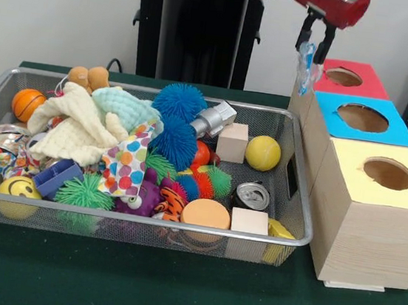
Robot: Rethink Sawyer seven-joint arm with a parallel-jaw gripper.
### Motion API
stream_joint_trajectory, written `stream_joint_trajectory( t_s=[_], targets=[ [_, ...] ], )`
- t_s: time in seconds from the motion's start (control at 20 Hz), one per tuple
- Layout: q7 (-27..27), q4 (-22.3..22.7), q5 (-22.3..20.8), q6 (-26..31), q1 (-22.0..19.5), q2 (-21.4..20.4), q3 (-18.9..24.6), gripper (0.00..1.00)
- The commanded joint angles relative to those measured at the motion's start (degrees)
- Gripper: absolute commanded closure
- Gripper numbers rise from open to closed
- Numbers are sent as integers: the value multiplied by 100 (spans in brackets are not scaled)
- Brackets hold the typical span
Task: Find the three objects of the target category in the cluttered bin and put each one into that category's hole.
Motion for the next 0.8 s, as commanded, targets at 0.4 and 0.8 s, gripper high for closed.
stream_joint_trajectory(
  t_s=[0.4, 0.8],
  targets=[
    [856, -630, 19, 421, -24, -164, 443, 100],
    [-329, -390, -150, -433, -516, 9, 1356, 100]
  ],
)
